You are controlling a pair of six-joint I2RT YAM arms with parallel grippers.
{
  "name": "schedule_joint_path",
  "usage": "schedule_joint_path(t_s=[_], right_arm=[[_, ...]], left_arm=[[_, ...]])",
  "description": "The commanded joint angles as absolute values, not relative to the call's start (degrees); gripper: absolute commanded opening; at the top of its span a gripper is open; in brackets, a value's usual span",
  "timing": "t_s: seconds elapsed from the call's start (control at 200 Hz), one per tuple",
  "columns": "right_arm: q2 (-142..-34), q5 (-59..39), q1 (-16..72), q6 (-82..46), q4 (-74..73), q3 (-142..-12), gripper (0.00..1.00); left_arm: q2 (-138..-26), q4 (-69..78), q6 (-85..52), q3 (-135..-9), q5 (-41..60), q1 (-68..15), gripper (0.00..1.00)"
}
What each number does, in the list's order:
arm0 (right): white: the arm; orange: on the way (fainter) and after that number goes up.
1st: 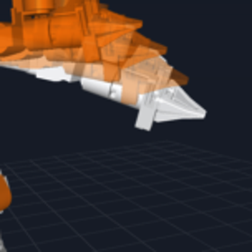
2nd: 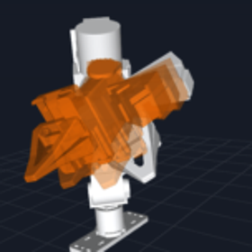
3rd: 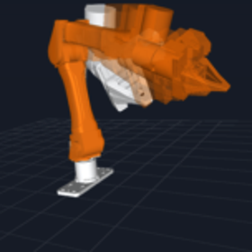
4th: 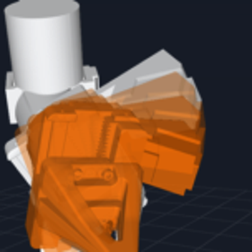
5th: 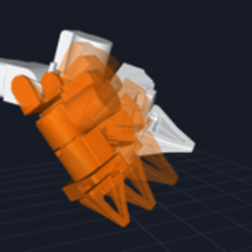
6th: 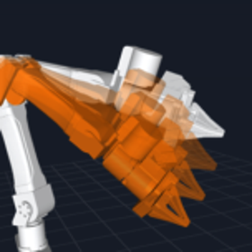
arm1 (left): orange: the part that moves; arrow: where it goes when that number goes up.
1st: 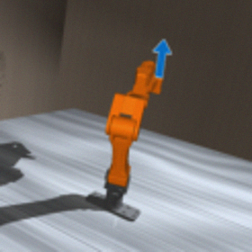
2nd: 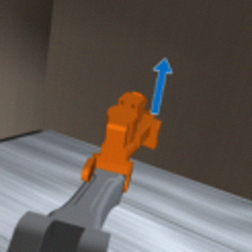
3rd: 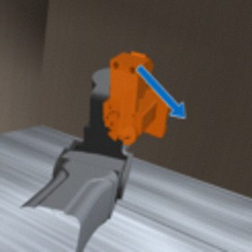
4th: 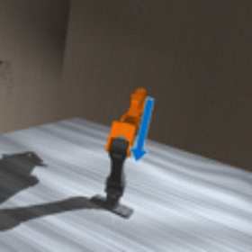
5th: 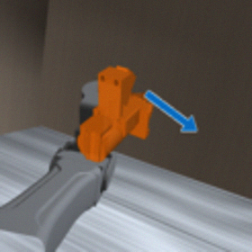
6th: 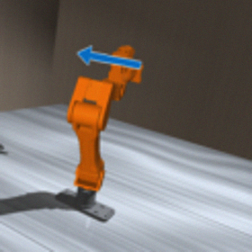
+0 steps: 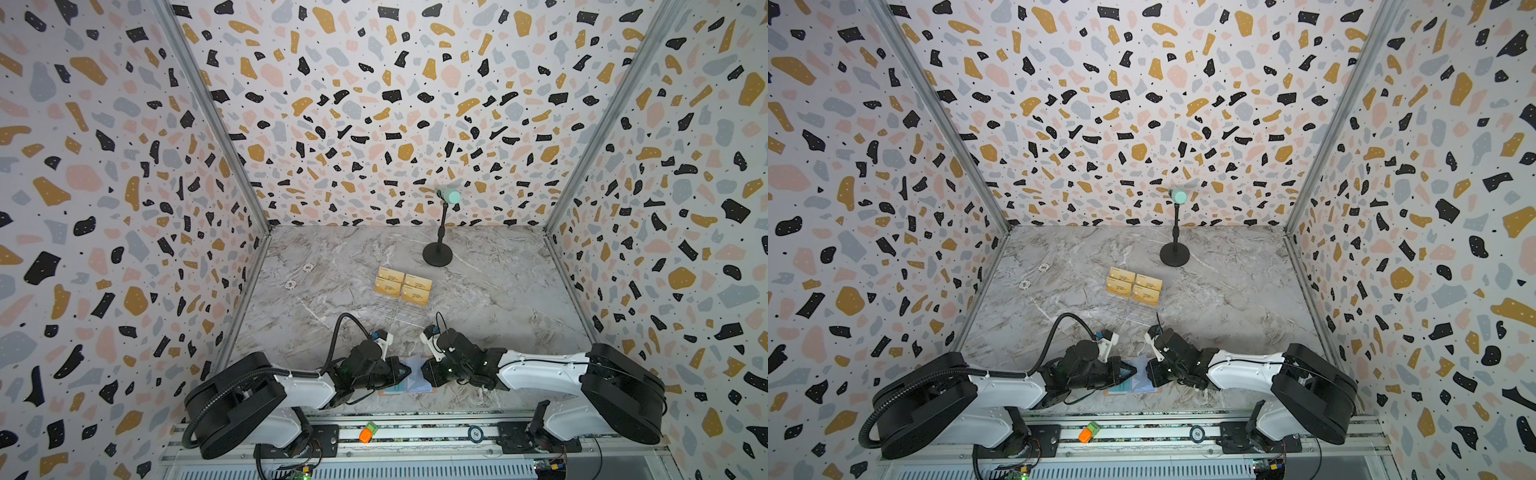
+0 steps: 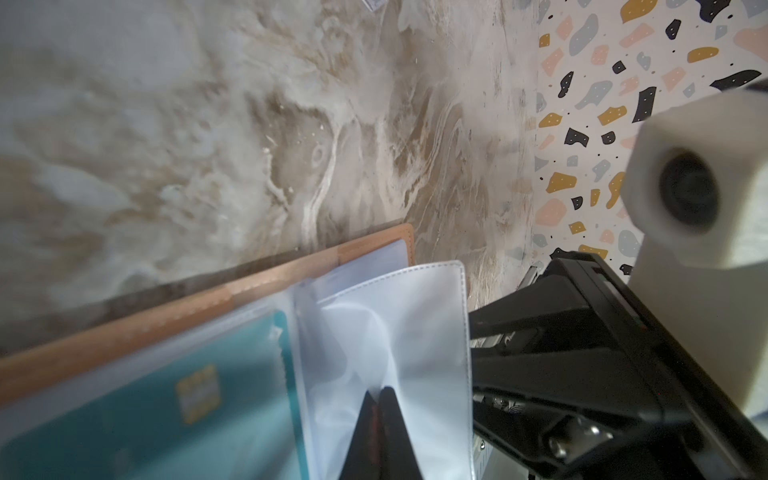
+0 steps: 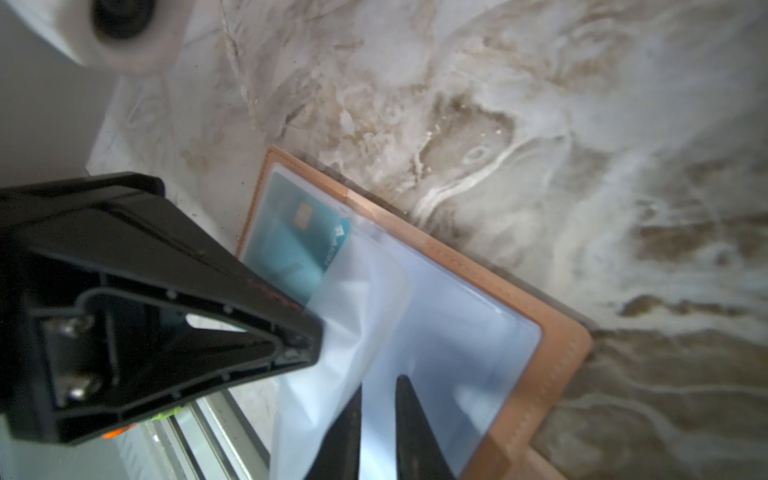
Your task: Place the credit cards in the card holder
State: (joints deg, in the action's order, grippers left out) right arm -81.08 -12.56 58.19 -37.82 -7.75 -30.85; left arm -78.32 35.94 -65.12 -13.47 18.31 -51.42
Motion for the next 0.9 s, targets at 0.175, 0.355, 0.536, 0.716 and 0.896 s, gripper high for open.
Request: schedule_joint_path(t_s=[0.175,0.355,0.536,0.716,0.896], right_arm=[[-82.3,-13.5,58.7,-36.0,-8.9,-33.0,0.19],[-82.3,-13.6,58.4,-35.6,-8.7,-32.8,0.19],[-82.6,-14.1,58.2,-35.4,-9.7,-32.9,0.19],[-84.3,-17.3,58.1,-35.7,-12.0,-33.4,0.19],[-85.3,-19.3,58.4,-36.7,-14.3,-33.2,0.18]], left_arm=[[-76.6,36.5,-64.9,-13.0,19.4,-51.1,0.42],[-71.9,26.9,-64.0,-14.6,16.9,-51.1,0.49],[-63.8,6.8,-58.9,-21.6,10.4,-51.1,0.49],[-66.7,13.9,-60.7,-20.0,13.6,-51.1,0.36],[-66.7,16.0,-61.8,-18.6,12.3,-49.5,0.29]])
